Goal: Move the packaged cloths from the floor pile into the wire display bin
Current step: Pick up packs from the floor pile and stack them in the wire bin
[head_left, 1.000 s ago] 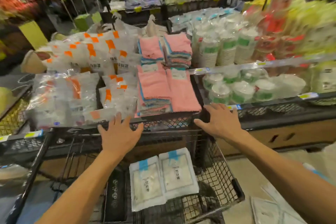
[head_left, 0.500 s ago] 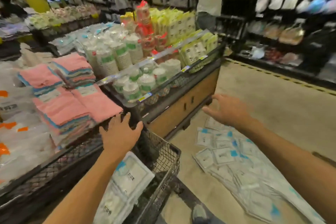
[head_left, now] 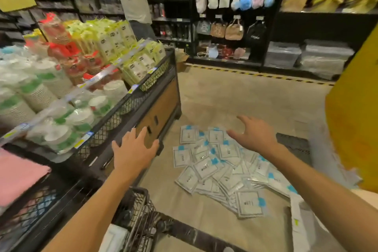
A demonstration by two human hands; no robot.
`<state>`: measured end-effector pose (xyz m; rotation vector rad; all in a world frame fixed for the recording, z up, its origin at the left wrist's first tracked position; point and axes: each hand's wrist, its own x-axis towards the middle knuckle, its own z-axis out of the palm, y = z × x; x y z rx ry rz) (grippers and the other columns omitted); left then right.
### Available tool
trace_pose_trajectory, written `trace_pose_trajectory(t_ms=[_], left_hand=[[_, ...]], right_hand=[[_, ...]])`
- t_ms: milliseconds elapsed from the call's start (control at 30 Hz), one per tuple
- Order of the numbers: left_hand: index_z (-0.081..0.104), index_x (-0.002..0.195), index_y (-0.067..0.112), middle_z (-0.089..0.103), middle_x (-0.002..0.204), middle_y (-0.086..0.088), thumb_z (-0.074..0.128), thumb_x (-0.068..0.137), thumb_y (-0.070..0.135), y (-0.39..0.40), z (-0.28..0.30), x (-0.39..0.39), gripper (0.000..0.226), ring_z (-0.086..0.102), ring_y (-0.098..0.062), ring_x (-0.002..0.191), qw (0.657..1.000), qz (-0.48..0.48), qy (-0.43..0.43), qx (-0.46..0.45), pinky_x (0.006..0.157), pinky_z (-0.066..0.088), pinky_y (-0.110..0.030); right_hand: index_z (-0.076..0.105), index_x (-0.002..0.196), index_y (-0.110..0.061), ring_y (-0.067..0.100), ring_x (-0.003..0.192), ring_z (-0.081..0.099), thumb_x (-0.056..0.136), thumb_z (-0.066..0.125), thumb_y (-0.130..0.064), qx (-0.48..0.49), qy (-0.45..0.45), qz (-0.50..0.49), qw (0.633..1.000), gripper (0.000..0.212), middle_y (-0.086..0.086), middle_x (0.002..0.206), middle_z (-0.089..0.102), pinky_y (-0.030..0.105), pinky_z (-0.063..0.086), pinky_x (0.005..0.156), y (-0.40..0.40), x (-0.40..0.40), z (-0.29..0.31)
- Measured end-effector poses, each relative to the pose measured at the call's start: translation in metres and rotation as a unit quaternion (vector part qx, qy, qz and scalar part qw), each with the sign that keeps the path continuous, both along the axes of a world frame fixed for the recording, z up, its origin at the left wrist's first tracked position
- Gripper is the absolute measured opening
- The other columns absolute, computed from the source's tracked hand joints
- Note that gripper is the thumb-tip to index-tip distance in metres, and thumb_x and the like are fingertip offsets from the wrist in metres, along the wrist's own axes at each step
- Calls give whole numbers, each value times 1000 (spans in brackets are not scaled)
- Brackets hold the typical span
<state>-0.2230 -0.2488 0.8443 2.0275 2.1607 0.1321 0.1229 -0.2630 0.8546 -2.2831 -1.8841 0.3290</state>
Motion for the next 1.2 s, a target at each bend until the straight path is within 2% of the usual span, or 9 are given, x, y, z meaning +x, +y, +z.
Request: trace_pose_trajectory(t_ms=[100,233,400,667,800,900,1000,1100,1200], left_hand=[[27,160,33,22,169,-5,35,98,69,29,-7,35,72,20,-26,155,1000,-25,13,2,122,12,-63],[28,160,33,25,168,-5,35,99,67,69,-19,78,70,21,-25,155,999,-35,24,-4,123,12,-62],[25,161,32,24,168,-5,34,100,66,100,-44,111,70,21,-25,155,998,-40,21,-43,124,11,-61],[24,161,31,25,168,-5,35,100,63,173,-101,116,70,22,-25,154,993,-49,33,-105,124,13,-60],[26,158,29,33,162,-3,38,102,56,221,-137,114,64,28,-23,151,988,-80,24,-133,123,15,-58],[21,161,29,34,162,-2,38,101,58,263,-178,110,68,31,-23,148,985,-101,12,-142,122,18,-54],[17,163,28,26,166,-3,36,102,57,298,-233,108,70,20,-24,154,977,-107,2,-186,123,13,-51],[13,163,29,19,169,-5,33,102,59,321,-304,109,71,16,-26,155,972,-105,6,-210,125,16,-51],[11,163,32,15,170,-5,30,101,61,337,-392,110,71,14,-26,156,969,-92,15,-227,126,12,-53]], right_hand=[[42,154,-27,32,136,53,88,45,-79,2,-5,2,1000,85,2,155,51,51,46,109,16,30,-12],[43,153,-28,32,135,53,77,30,-85,-1,-11,-4,1000,96,1,153,53,53,45,109,44,64,-24],[43,153,-25,33,135,51,92,49,-73,-22,-8,-2,1000,78,3,152,52,49,44,109,77,89,-35],[42,154,-26,30,140,45,92,51,-71,-83,6,-34,996,76,2,156,48,53,41,113,148,101,-88],[39,155,-26,30,144,42,92,51,-71,-133,0,-68,989,79,2,159,45,56,37,116,188,94,-123],[37,156,-25,30,143,43,93,51,-70,-166,0,-89,982,79,1,159,45,53,38,115,221,87,-156],[35,158,-25,31,142,43,93,50,-70,-209,-1,-96,973,80,1,159,44,50,39,113,257,80,-199],[33,158,-24,32,141,44,94,51,-67,-245,3,-97,965,79,3,158,45,50,40,113,288,77,-265],[31,158,-23,34,139,45,94,50,-66,-281,11,-97,955,79,4,156,46,51,40,111,313,74,-349]])
